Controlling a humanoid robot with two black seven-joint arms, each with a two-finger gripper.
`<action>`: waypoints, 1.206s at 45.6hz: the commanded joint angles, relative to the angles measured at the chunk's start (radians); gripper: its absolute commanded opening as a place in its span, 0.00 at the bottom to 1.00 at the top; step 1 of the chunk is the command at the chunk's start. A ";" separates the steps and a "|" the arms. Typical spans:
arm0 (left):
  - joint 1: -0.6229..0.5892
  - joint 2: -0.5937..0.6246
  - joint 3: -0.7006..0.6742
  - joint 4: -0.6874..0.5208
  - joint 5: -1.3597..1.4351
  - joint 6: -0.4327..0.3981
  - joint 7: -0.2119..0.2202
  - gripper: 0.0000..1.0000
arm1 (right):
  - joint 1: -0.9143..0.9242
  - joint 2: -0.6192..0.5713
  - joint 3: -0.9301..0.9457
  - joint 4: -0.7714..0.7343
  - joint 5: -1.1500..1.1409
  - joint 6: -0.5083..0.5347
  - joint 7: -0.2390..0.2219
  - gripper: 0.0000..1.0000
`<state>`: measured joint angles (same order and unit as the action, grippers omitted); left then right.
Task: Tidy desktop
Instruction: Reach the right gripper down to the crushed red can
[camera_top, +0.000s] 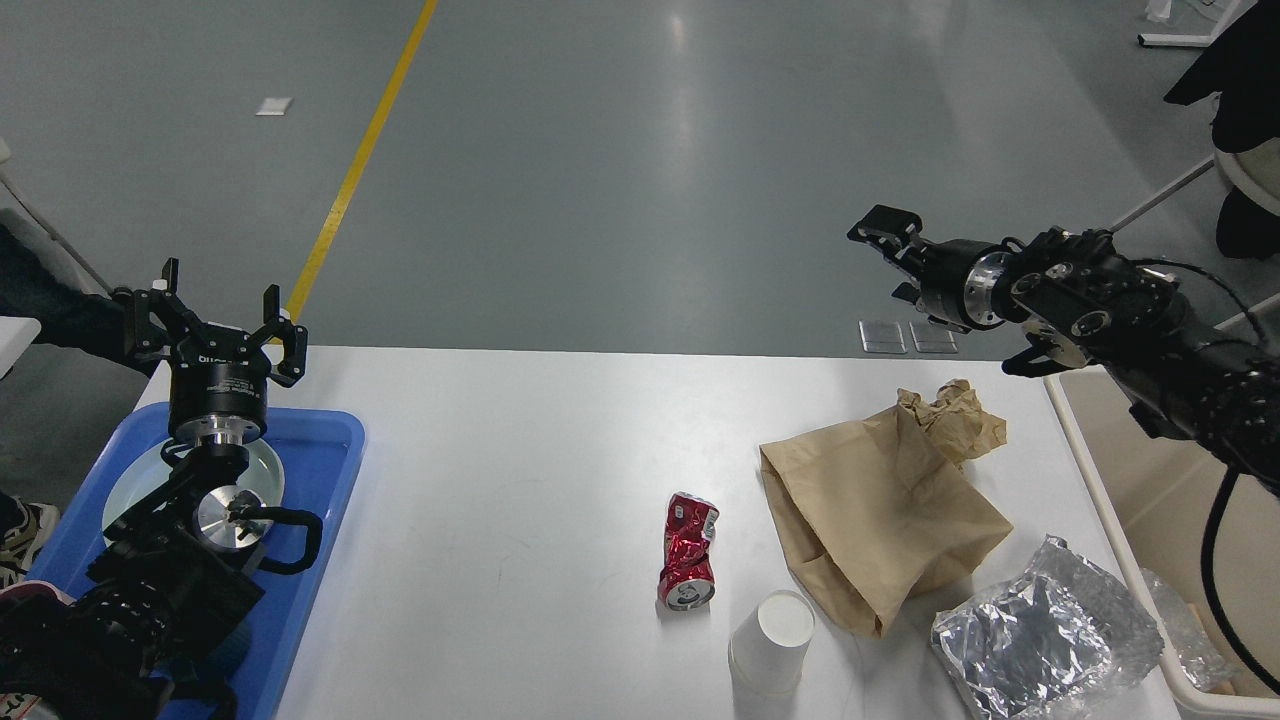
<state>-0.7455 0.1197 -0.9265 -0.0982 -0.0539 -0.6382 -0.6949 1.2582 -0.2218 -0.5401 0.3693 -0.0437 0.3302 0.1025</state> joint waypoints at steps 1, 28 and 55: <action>0.000 0.000 0.000 0.000 0.000 0.000 0.000 0.96 | 0.072 0.028 -0.125 0.052 -0.002 0.093 -0.070 1.00; 0.000 0.000 0.000 0.000 0.000 0.000 0.000 0.96 | 0.444 0.197 -0.443 0.451 -0.008 0.371 -0.067 1.00; 0.000 0.000 0.000 0.000 0.000 0.000 0.000 0.96 | 0.173 0.315 -0.406 0.416 -0.008 0.211 -0.076 1.00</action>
<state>-0.7455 0.1197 -0.9265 -0.0982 -0.0538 -0.6382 -0.6949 1.4688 0.0866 -0.9468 0.7845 -0.0505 0.5980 0.0285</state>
